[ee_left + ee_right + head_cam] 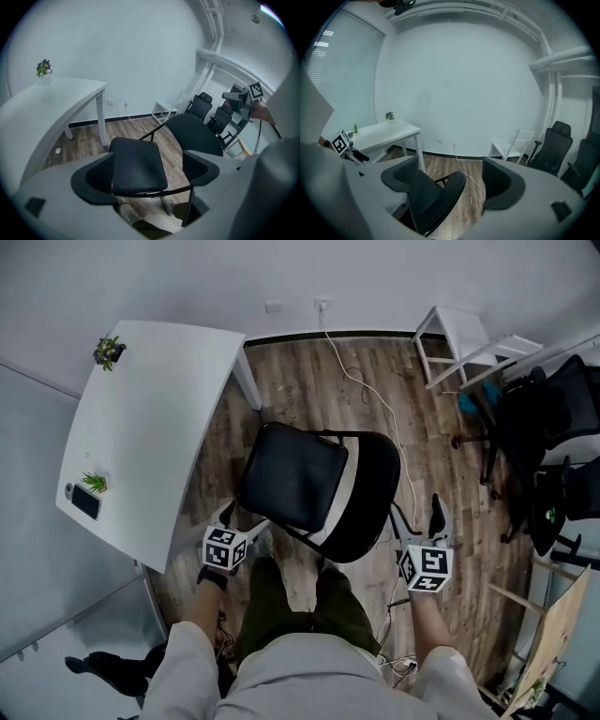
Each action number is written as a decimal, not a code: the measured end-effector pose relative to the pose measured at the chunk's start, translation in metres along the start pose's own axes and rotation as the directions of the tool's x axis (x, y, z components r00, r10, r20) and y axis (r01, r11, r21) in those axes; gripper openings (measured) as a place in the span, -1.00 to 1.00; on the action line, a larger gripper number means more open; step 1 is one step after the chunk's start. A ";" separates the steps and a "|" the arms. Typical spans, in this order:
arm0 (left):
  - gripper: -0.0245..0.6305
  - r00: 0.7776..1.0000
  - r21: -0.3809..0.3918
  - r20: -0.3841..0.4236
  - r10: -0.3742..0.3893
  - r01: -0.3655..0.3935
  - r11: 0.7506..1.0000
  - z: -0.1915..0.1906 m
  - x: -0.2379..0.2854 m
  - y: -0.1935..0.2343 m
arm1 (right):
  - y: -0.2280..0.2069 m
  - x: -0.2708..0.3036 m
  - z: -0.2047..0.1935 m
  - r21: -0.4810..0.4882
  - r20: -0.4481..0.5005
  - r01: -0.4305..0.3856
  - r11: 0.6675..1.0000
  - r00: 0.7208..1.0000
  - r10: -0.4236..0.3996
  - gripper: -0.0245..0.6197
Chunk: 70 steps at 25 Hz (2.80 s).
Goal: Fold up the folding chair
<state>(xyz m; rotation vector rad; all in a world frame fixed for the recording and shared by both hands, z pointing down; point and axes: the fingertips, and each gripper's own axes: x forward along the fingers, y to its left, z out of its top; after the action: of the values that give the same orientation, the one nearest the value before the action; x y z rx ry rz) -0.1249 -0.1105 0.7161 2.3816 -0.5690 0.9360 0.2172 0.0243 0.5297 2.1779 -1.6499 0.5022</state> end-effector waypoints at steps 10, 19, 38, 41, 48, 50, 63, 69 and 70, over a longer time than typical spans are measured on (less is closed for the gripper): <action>0.47 0.995 0.006 -0.101 -0.019 0.019 1.000 -0.036 0.070 0.048 | -0.021 0.066 -0.065 0.095 -0.167 0.040 0.995 0.986 -0.024 0.42; 0.47 0.986 -0.024 -0.166 -0.033 0.029 0.999 -0.069 0.121 0.082 | -0.028 0.116 -0.095 0.131 -0.244 0.051 0.990 0.970 -0.018 0.41; 0.47 0.953 -0.020 -0.301 -0.028 0.023 1.000 -0.129 0.214 0.158 | -0.037 0.176 -0.143 0.194 -0.388 0.043 0.980 0.921 0.036 0.40; 0.47 0.949 -0.041 -0.314 -0.034 0.022 0.999 -0.141 0.224 0.167 | -0.033 0.182 -0.145 0.214 -0.409 0.029 0.976 0.910 0.063 0.40; 0.47 0.942 -0.084 -0.332 -0.048 0.022 0.996 -0.167 0.245 0.189 | -0.030 0.193 -0.151 0.244 -0.449 0.006 0.970 0.887 0.108 0.02; 0.47 0.939 -0.104 -0.339 -0.053 0.019 0.994 -0.176 0.250 0.197 | -0.030 0.195 -0.150 0.252 -0.449 -0.001 0.968 0.886 0.118 0.02; 0.47 0.919 -0.147 -0.376 -0.115 0.063 0.987 -0.205 0.290 0.217 | -0.035 0.210 -0.153 0.298 -0.489 0.051 0.953 0.866 0.107 -0.08; 0.47 0.891 -0.192 -0.397 -0.220 0.154 0.969 -0.210 0.308 0.220 | -0.036 0.215 -0.155 0.334 -0.501 0.075 0.940 0.858 0.110 -0.27; 0.47 0.883 -0.218 -0.393 -0.257 0.182 0.959 -0.211 0.309 0.218 | -0.036 0.215 -0.154 0.338 -0.502 0.077 0.938 0.858 0.111 -0.27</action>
<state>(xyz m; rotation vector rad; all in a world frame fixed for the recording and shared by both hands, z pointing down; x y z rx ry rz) -0.1408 -0.2140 1.1364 1.9540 -0.1975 1.1927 0.2972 -0.0713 0.7661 1.9952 -1.3517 1.3445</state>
